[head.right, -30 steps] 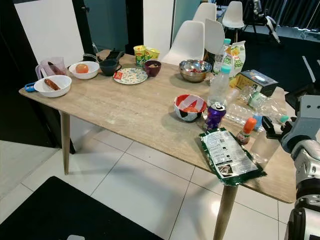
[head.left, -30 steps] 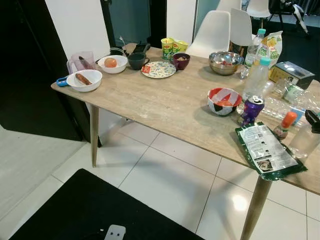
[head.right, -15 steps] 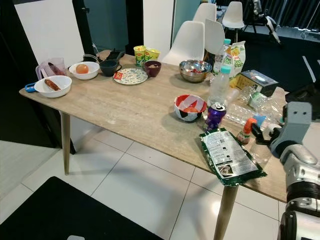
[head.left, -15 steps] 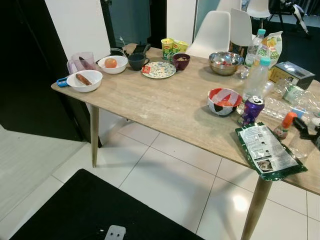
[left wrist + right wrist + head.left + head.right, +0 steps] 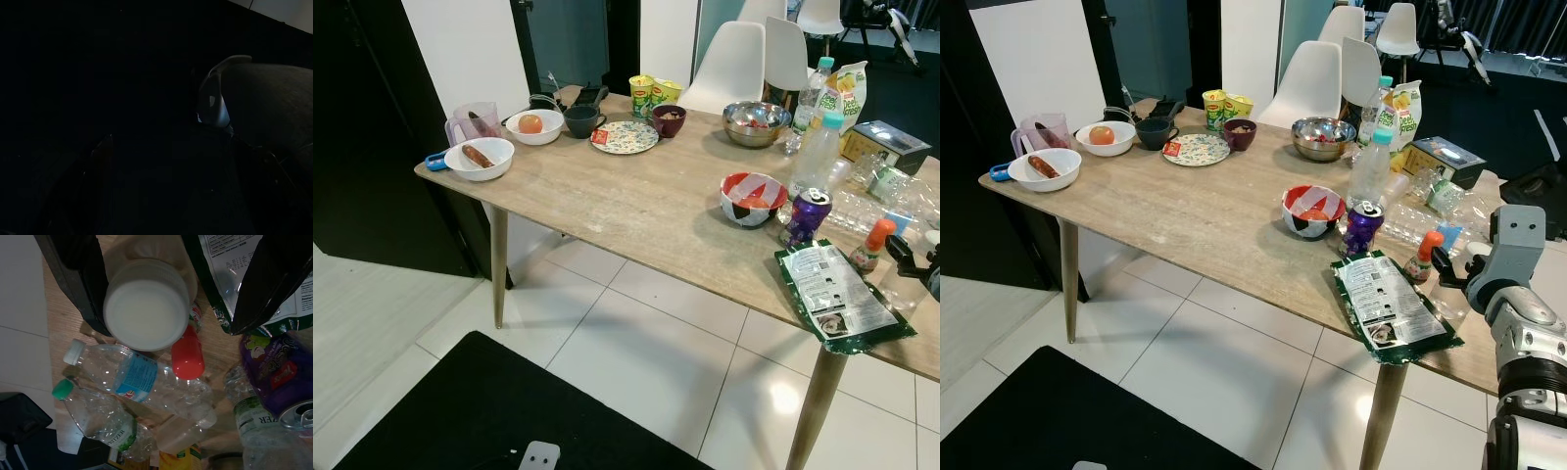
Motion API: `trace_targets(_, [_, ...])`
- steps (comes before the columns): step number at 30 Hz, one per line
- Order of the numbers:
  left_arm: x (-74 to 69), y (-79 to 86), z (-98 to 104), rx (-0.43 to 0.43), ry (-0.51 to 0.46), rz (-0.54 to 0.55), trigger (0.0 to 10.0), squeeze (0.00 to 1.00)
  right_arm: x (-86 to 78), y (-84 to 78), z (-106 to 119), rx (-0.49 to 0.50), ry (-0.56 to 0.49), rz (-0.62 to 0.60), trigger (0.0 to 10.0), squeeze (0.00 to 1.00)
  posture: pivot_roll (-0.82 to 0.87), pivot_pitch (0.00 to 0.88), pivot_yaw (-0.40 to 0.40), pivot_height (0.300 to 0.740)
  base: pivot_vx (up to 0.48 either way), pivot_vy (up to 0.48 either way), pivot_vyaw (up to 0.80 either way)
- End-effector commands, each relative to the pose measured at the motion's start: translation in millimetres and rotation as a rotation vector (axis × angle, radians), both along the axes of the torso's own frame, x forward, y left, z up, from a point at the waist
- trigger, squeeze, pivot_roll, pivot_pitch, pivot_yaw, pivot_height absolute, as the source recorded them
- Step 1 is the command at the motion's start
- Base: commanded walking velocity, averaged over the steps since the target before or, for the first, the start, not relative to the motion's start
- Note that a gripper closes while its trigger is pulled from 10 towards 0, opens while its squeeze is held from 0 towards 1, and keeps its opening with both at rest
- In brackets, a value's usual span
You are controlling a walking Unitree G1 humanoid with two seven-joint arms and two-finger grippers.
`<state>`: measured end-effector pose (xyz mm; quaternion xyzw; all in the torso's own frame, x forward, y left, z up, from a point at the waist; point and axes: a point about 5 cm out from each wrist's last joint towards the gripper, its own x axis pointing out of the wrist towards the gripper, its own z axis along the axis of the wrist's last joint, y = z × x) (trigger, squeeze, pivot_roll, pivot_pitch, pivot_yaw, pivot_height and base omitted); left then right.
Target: Restocking fridge
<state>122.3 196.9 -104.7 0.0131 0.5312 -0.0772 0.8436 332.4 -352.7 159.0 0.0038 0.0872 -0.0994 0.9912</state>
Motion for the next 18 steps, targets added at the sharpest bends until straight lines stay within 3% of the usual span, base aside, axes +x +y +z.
trace_targets(1, [-2.2,0.7,-0.5,0.003,0.01,-0.018,10.0,0.0,-1.9,-2.8,-0.6,0.016,-0.007,-0.021,3.1,0.0,0.07,0.0,-0.012,0.738,0.0,0.0,0.0])
trace_targets(2, [-2.3,1.0,-0.5,0.002,0.01,-0.018,10.0,0.0,-1.8,-3.0,0.2,0.018,-0.01,-0.023,0.0,0.0,0.07,0.0,-0.013,0.738,0.0,0.0,0.0])
trace_targets(18, [-3.0,-0.2,-0.9,0.003,0.012,-0.023,10.0,0.0,0.0,-3.0,6.1,0.008,-0.035,-0.029,0.0,0.0,0.07,0.0,-0.015,0.738,0.0,0.0,0.0])
